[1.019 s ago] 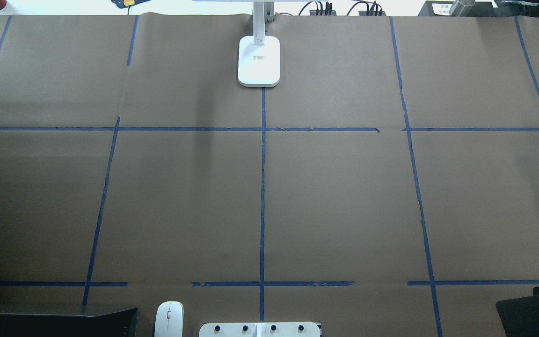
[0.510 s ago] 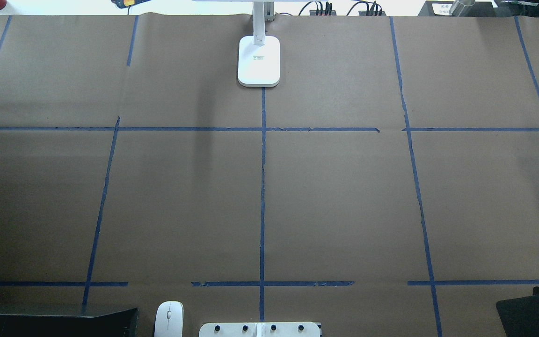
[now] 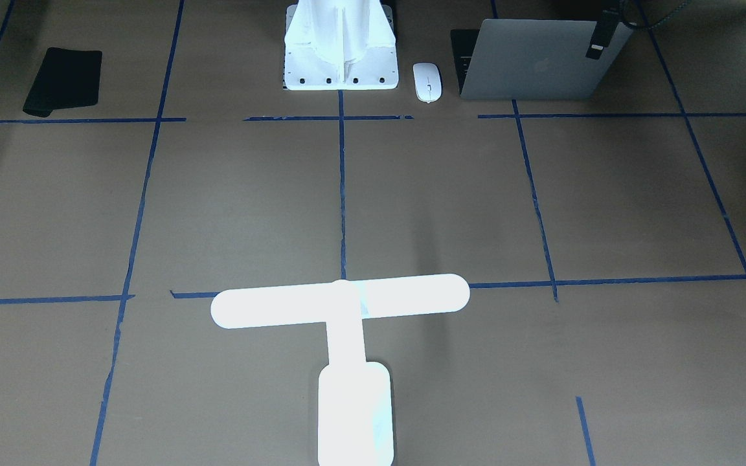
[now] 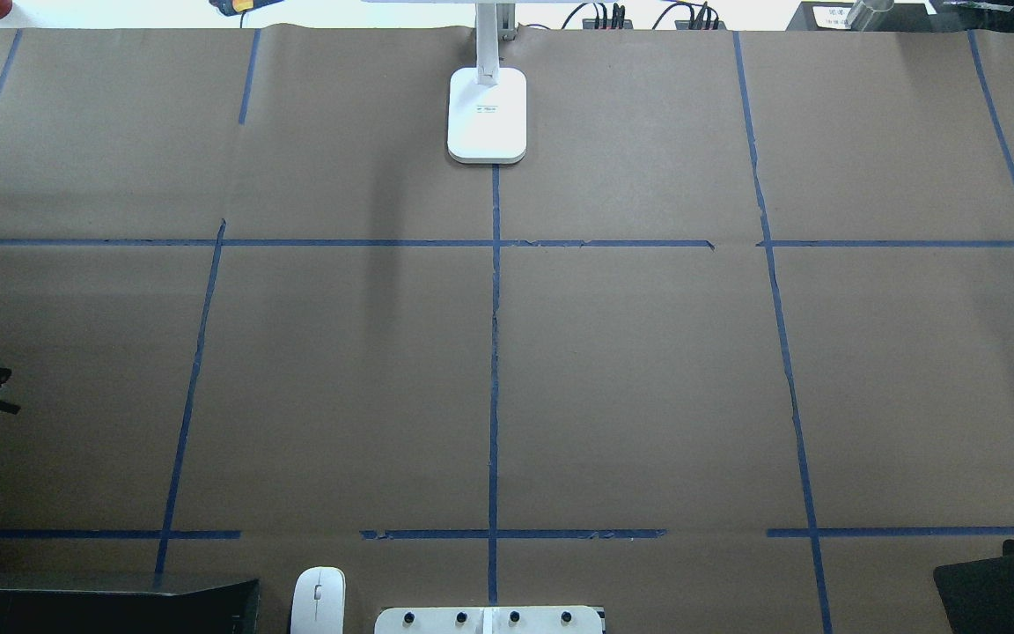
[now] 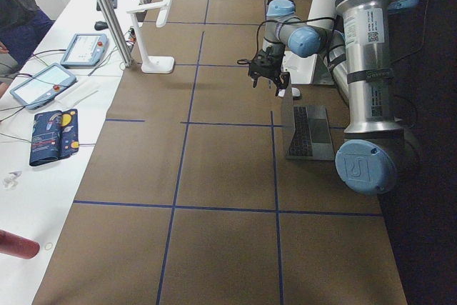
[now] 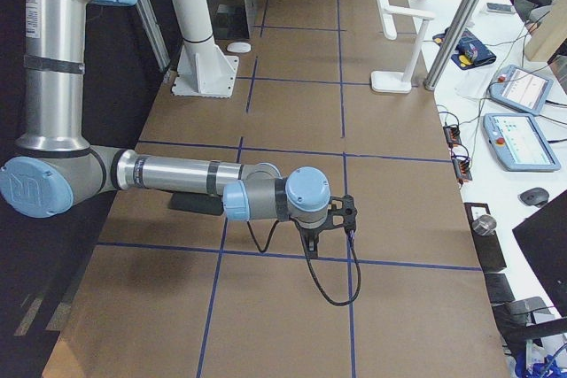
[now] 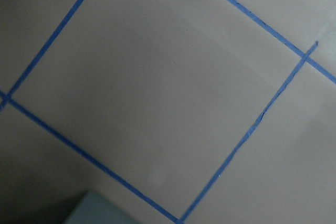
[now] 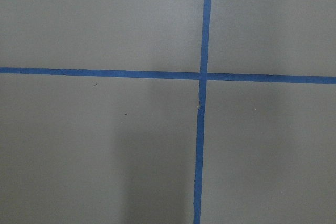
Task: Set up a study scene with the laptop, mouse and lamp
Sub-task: 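Carry the open grey laptop in the left gripper onto the table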
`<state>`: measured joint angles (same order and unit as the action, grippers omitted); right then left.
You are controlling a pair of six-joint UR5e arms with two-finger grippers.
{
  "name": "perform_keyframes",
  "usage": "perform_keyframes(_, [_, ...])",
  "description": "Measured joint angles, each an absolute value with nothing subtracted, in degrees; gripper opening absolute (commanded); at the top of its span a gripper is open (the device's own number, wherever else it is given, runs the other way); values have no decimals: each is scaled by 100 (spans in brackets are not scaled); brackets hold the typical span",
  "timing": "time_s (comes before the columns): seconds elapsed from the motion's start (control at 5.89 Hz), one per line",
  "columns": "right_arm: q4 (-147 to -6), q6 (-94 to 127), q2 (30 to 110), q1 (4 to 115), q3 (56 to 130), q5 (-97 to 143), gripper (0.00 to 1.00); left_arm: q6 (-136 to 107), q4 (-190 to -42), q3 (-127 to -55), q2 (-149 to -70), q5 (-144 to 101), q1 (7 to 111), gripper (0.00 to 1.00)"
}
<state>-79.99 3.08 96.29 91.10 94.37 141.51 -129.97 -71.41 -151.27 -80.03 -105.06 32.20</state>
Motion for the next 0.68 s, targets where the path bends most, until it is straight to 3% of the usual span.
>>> perform_keyframes(0.68, [-7989, 439, 9603, 9114, 9481, 14149, 100, -15401, -6019, -15423, -8038, -9871, 1526, 100])
